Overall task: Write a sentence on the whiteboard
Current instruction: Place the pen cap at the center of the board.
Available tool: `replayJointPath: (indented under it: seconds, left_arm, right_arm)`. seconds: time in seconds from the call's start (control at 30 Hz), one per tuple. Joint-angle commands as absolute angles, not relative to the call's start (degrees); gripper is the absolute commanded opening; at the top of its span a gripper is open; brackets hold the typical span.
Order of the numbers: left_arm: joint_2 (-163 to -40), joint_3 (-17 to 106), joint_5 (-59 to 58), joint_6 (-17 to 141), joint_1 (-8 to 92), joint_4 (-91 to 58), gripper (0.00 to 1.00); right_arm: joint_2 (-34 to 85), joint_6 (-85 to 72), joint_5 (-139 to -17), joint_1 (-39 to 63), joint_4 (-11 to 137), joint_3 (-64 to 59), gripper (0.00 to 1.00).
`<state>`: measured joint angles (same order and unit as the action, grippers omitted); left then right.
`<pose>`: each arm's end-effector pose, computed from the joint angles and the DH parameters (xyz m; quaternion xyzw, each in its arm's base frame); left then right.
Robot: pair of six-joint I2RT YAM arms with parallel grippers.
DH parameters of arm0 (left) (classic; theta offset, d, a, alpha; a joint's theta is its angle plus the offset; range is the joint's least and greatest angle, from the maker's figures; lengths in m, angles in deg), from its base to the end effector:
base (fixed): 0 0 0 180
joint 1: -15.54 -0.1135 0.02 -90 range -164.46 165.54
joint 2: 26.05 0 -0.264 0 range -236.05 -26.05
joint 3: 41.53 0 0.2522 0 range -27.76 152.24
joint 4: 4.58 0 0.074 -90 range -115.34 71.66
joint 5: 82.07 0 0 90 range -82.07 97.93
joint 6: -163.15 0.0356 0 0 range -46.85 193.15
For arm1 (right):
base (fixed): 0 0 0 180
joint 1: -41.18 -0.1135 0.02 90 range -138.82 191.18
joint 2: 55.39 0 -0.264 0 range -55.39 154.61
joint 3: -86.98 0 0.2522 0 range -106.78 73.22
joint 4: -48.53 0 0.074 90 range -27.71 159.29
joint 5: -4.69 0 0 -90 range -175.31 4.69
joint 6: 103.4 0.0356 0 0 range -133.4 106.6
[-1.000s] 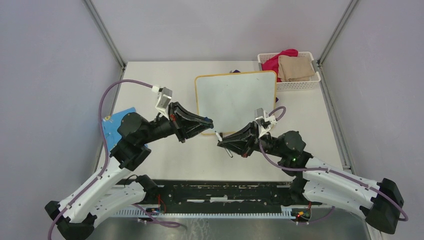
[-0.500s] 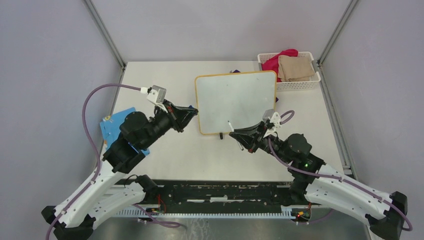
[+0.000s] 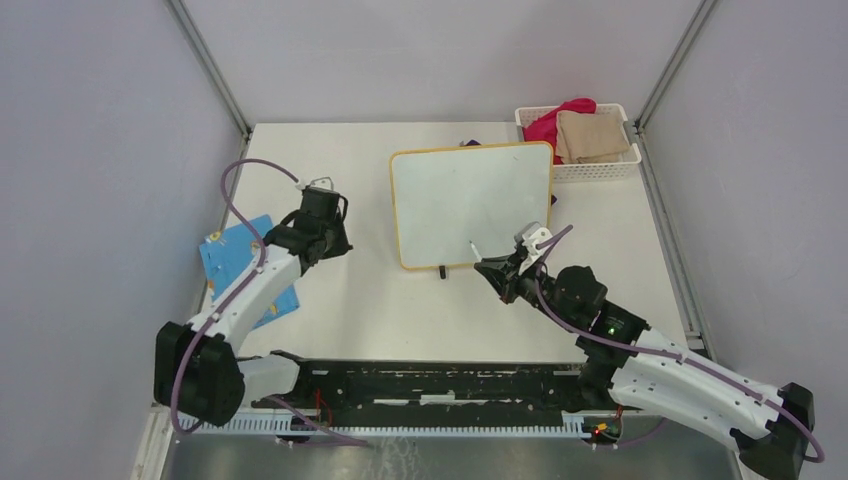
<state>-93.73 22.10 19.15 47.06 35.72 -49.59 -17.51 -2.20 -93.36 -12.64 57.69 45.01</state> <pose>0.2302 -0.0772 0.2576 -0.0822 0.9294 -0.0525 0.3560 0.1056 0.1359 0.2839 -0.2233 0.7028 0.3183 0.5958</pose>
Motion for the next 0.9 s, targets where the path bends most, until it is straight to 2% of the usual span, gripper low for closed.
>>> replayJointPath:
  seconds: [0.0,0.17,0.33,0.63,0.87]
  left_arm:
    - [-101.7,26.2,17.6,45.3,32.6,-46.8,0.02]
    - [-114.8,32.0,16.4,45.4,30.7,-46.8,0.02]
    - [-121.9,36.1,17.0,45.9,30.3,-46.9,0.02]
    - [-126.0,35.8,17.6,46.1,29.4,-45.6,0.02]
    - [-127.5,35.7,17.5,46.1,29.0,-45.5,0.07]
  right_arm:
    - [-17.9,-4.4,-93.2,-12.5,56.6,44.9,0.0]
    - [-18.2,-5.4,-92.7,-12.6,56.8,44.6,0.0]
    - [-18.3,-5.6,-92.2,-12.5,57.1,44.2,0.0]
    - [-18.0,-6.4,-93.0,-12.5,57.9,43.9,0.0]
    - [-17.3,-6.2,-92.6,-12.5,57.7,43.9,0.0]
